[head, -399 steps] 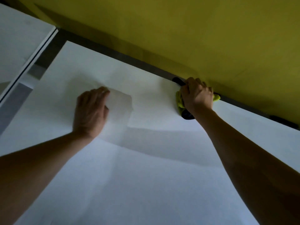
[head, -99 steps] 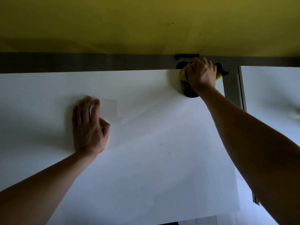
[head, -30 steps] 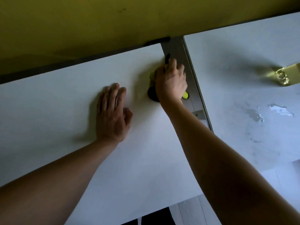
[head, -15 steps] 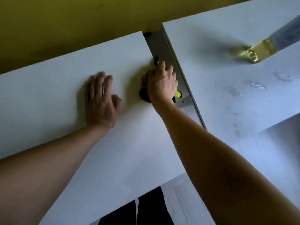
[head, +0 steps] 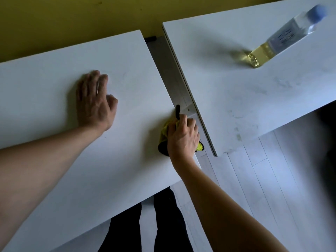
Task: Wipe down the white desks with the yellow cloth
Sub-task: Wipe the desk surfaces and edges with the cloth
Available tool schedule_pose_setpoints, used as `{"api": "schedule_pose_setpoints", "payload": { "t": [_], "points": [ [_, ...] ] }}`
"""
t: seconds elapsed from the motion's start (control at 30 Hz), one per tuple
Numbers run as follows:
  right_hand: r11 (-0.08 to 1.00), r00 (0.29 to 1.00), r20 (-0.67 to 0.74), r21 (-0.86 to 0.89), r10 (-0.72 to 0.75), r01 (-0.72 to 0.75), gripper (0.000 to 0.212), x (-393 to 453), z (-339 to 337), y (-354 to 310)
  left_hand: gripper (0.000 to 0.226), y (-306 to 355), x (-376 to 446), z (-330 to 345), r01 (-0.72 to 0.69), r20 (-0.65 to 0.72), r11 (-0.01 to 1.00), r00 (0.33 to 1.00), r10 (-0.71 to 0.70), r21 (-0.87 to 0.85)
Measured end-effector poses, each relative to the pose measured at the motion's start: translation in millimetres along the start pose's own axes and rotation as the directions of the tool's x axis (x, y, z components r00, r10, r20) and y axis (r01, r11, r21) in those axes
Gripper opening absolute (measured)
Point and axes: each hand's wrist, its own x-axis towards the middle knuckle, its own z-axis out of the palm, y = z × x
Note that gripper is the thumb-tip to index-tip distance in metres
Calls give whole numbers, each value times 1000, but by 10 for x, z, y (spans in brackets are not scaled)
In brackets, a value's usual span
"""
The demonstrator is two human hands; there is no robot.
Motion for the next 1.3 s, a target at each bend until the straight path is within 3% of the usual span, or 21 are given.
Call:
{"api": "schedule_pose_setpoints", "payload": {
  "t": [0.2,0.3,0.4,0.53,0.67,0.77,0.9,1.07,1.3],
  "points": [
    [998,998,29,-6,-63,63,37,-162,-58,231,53,35,-19,19,10,19,996,1000,-11,88],
    [988,988,47,-21,-149,150,34,-212,-105,403,49,138,-86,37,100,12,985,995,-102,138],
    [970,966,104,-33,-237,242,36,-241,-174,584,50,387,-272,20,170,35,980,984,-174,104],
    [946,937,130,61,-324,319,33,-205,-352,815,56,1040,-723,36,121,132,992,983,-124,29],
    [880,905,48,261,-423,398,35,-12,-675,989,61,1655,-1108,102,161,218,987,963,-156,-7],
    [833,887,-80,315,-454,454,35,288,-930,1085,67,1948,-1302,140,187,236,982,953,-189,31],
    [828,859,-183,232,-478,510,43,818,-1057,1214,64,2096,-1333,170,201,207,974,954,-218,100],
    [849,843,105,39,-527,526,61,1242,-773,1515,58,2113,-1271,198,230,146,970,960,-240,81],
    [749,748,71,-11,-660,662,64,1505,-581,1465,55,2158,-770,259,137,194,990,971,-141,32]
  ]
}}
